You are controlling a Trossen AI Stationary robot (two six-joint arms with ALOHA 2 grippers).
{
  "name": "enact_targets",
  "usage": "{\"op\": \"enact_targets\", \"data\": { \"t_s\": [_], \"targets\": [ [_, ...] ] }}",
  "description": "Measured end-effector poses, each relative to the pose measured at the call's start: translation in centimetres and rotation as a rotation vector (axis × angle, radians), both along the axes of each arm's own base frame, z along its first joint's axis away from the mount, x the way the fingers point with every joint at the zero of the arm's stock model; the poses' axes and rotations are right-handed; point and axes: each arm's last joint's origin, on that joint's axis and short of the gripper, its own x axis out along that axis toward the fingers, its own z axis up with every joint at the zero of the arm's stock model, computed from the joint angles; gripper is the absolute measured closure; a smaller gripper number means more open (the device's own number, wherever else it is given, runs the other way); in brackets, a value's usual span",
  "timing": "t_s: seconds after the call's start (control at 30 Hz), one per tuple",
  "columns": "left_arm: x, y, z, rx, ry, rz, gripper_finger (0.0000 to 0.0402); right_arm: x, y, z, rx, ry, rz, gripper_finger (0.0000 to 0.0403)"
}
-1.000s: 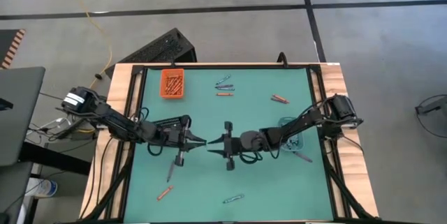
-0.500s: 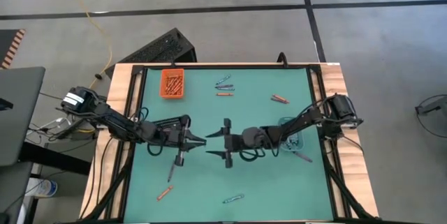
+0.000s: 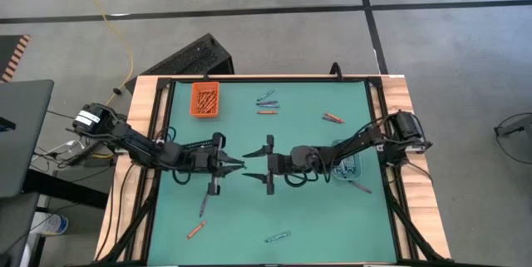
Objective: Sort crayons
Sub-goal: Put the blue crayon into the blue bin
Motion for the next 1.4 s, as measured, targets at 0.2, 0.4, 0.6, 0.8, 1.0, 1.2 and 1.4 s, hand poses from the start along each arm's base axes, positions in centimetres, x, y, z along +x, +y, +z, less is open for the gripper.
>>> {"op": "enact_targets", "data": {
  "t_s": [0.2,0.4,0.6,0.8,1.0,1.2,1.4],
  "targets": [
    [0.4,-0.1,0.2,0.03,-0.001,0.013,0.0384,0.2,-0.2,0.3,-0.001,-0.008,-0.002,0.0144],
    [0.6,-0.1,0.0,0.043,0.025,0.021,0.0384,0.4,-0.1,0.7,-0.024,-0.019,0.0,0.0182],
    [0.6,-0.1,-0.1,0.063,0.037,0.026,0.0384,0.4,0.0,0.7,-0.034,-0.017,0.0,0.0278],
    [0.8,-0.1,-0.5,0.119,0.08,0.039,0.038,0.4,0.0,0.3,-0.044,0.021,0.002,0.039],
    [0.8,-0.1,-0.7,0.144,0.098,0.043,0.0354,0.2,0.0,-0.1,-0.024,0.104,0.003,0.0397],
    [0.6,-0.3,-1.1,0.137,0.18,0.178,0.0297,-1.6,-0.4,1.2,-0.012,0.287,-0.093,0.0398],
    [0.0,-0.4,-2.0,0.076,0.357,0.262,0.0259,-6.2,-1.0,3.5,0.065,0.575,-0.176,0.0399]
  ]
}}
